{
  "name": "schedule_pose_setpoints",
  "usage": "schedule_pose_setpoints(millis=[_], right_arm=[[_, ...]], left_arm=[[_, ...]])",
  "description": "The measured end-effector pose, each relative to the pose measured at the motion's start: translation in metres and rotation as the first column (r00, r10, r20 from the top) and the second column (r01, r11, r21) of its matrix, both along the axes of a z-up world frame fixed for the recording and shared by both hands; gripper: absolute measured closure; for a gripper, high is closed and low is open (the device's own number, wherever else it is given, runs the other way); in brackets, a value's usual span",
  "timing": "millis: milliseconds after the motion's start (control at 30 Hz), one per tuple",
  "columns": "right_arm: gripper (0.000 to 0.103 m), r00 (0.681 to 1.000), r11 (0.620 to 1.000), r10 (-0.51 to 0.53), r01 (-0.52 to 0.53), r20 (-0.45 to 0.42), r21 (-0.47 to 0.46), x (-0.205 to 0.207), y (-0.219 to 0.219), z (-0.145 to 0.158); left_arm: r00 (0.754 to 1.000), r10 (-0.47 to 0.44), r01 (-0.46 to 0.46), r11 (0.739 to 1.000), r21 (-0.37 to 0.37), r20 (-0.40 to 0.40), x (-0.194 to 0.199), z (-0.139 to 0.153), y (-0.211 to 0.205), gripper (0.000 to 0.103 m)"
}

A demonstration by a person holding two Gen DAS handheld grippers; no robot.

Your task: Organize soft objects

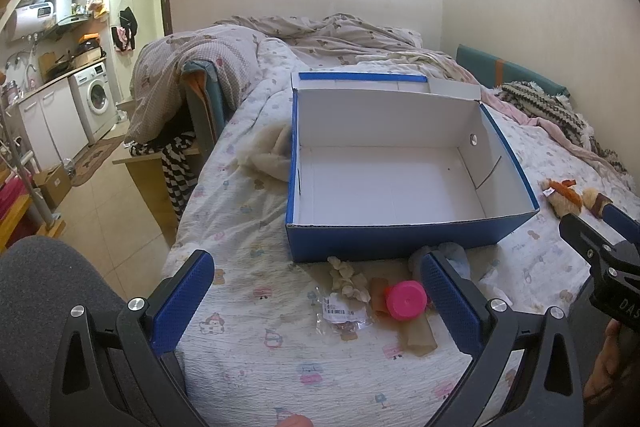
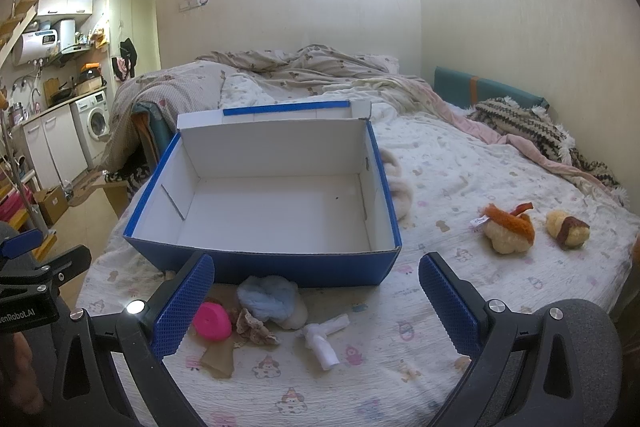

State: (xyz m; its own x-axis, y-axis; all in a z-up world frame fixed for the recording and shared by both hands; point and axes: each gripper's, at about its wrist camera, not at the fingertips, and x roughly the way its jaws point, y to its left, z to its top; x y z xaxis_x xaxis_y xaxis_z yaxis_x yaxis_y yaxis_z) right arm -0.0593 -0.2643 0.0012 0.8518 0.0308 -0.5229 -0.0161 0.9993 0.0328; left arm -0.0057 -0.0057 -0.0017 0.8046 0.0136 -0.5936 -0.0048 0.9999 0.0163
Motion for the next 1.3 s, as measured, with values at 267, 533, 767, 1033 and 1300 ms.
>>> schedule_pose_setpoints(millis=[267, 533, 767, 1033, 1300], right_arm=[[0.0, 1.0, 1.0, 0.003, -0.003, -0.001, 0.002, 0.0, 0.0, 0.0], [0.0, 1.0, 1.0, -0.002, 0.002, -0.015, 0.007, 0.002, 0.002, -0.001], [0.0, 0.997, 0.997, 0.028, -0.023, -0.074, 0.071, 0.019, -0.003, 0.005], [0.0, 0.942, 0.974, 0.129, -0.062, -0.308, 0.219, 0.063, -0.02, -0.003], [0.0, 0.811, 0.944, 0.219, -0.035, -0.543, 0.328, 0.106, -0.028, -0.049]], left_arm=[[1.0, -0.002, 0.002, 1.0, 0.002, -0.003, -0.001, -0.002, -0.001, 0.0], [1.0, -0.006, 0.005, 1.0, -0.008, -0.027, 0.002, -0.006, -0.002, 0.0], [0.997, -0.038, 0.037, 0.999, -0.02, -0.062, 0.016, 0.006, -0.007, 0.0], [0.968, 0.028, -0.033, 0.999, -0.015, -0.25, 0.068, -0.003, 0.023, 0.0], [0.871, 0.026, -0.105, 0.986, -0.133, -0.491, 0.106, -0.045, 0.052, 0.011]])
